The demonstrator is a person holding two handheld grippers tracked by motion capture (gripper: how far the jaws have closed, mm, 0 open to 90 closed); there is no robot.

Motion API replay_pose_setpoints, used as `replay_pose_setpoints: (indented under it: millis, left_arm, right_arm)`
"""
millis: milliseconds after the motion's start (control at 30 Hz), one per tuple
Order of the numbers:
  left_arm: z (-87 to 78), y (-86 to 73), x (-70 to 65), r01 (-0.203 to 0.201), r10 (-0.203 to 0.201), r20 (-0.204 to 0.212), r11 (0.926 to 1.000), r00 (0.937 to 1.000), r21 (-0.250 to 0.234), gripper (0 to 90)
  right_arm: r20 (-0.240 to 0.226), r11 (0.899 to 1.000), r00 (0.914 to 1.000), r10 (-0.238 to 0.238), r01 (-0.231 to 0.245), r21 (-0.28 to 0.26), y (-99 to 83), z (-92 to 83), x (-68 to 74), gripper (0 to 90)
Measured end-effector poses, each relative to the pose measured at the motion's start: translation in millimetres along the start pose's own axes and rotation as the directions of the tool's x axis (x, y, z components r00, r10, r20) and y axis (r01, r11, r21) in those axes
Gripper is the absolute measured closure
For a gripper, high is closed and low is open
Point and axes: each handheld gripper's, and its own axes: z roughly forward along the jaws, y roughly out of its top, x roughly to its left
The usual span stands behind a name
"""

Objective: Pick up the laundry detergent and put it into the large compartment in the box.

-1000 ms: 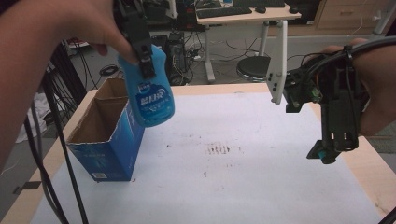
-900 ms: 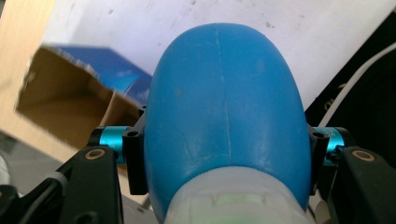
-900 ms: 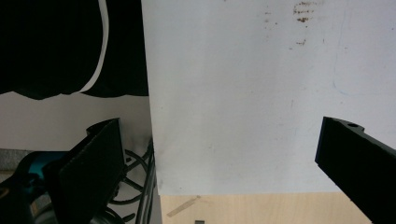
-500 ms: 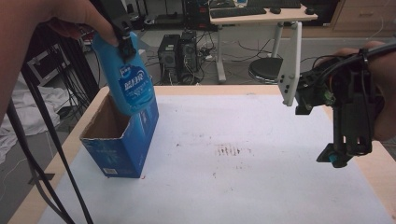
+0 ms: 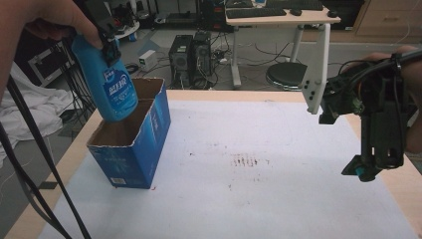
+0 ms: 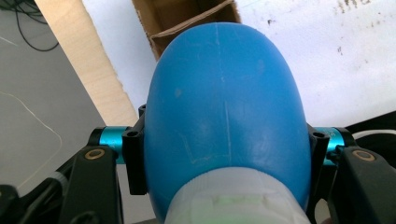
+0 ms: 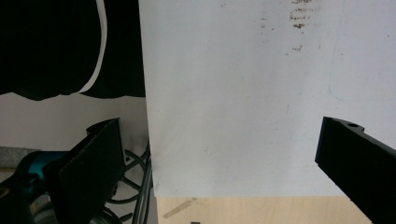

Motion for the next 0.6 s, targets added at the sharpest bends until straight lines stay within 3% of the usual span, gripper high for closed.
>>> replay_pose_setpoints:
  millis: [133, 267, 433, 533, 600]
  left_arm:
    - [10.7, 1.8, 4.7, 0.017, -0.017, -0.002, 0.9998, 0.9999, 0.012, 37.9]
    - [22.3, 3.2, 6.4, 0.007, -0.007, -0.003, 0.9999, 1.0, 0.016, 37.9]
    - [43.0, 4.7, 8.8, 0.003, -0.004, 0.024, 0.9995, 0.9997, 0.032, 37.9]
    - [56.4, 6.5, 9.2, -0.005, 0.004, 0.021, 0.9989, 0.9998, 0.046, 37.9]
    - [64.8, 7.8, 8.0, -0.032, 0.032, 0.01, 0.998, 0.9994, 0.054, 38.0]
  right_arm:
    - [0.0, 1.0, 1.0, 0.004, -0.004, 0.004, 0.7, -0.1, 0.7, 0.6]
    - [-0.001, 1.0, 1.0, 0.008, -0.008, 0.006, 0.7, 0.3, 1.5, 0.7]
    - [-0.002, 1.0, 1.0, 0.009, -0.009, 0.008, 0.4, 0.3, 1.3, 0.6]
    - [-0.002, 1.0, 0.9999, 0.011, -0.011, 0.014, 1.1, 0.7, 1.1, 0.6]
    - [-0.001, 1.0, 0.9999, 0.011, -0.011, 0.011, 1.7, 1.0, 1.2, 0.6]
